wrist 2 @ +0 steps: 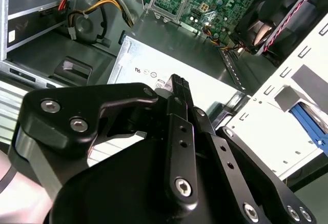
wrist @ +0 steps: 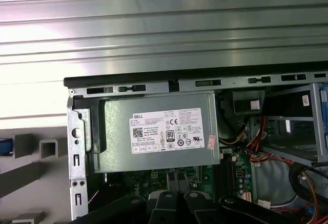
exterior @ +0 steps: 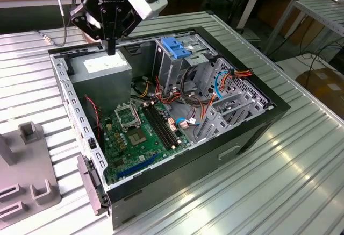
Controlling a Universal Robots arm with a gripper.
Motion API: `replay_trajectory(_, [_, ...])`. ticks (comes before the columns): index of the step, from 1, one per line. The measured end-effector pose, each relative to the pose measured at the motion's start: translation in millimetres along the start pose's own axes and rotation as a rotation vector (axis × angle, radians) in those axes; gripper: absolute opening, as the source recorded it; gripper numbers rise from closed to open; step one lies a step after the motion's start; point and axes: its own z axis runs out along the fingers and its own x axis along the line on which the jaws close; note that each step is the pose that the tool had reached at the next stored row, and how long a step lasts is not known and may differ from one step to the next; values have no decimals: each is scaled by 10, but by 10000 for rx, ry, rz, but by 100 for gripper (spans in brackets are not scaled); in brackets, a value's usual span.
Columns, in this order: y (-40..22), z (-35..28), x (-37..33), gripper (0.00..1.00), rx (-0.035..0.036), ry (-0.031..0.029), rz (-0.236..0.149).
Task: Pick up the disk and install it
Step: 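Reach for the disk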
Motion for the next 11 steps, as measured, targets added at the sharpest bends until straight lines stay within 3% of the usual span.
replay_trajectory(11, [-2,1,22,10,0,0,0])
